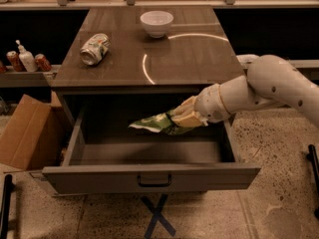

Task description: Place green jalapeno chip bag into top drawer

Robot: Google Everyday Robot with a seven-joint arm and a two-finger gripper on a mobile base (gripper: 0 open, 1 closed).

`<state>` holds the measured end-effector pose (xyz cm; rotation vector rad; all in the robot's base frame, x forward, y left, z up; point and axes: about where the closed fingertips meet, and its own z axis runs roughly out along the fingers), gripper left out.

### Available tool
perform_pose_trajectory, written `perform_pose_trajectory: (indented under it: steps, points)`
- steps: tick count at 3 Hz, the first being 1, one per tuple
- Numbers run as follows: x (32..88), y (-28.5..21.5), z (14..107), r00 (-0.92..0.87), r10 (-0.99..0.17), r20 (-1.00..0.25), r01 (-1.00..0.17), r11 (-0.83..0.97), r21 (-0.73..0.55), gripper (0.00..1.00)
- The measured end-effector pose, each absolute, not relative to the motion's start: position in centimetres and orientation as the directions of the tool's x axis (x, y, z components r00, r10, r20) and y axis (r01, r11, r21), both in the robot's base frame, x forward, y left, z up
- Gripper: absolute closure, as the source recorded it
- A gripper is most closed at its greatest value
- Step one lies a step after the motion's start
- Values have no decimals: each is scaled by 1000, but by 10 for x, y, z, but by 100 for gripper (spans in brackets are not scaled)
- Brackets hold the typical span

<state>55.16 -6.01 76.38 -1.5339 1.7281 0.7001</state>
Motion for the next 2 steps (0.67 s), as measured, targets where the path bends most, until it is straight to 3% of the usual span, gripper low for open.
perform_pose_trajectory:
  steps: [2]
  points:
    - [586,-54,751,-75,-567,-820,-975,214,-58,6]
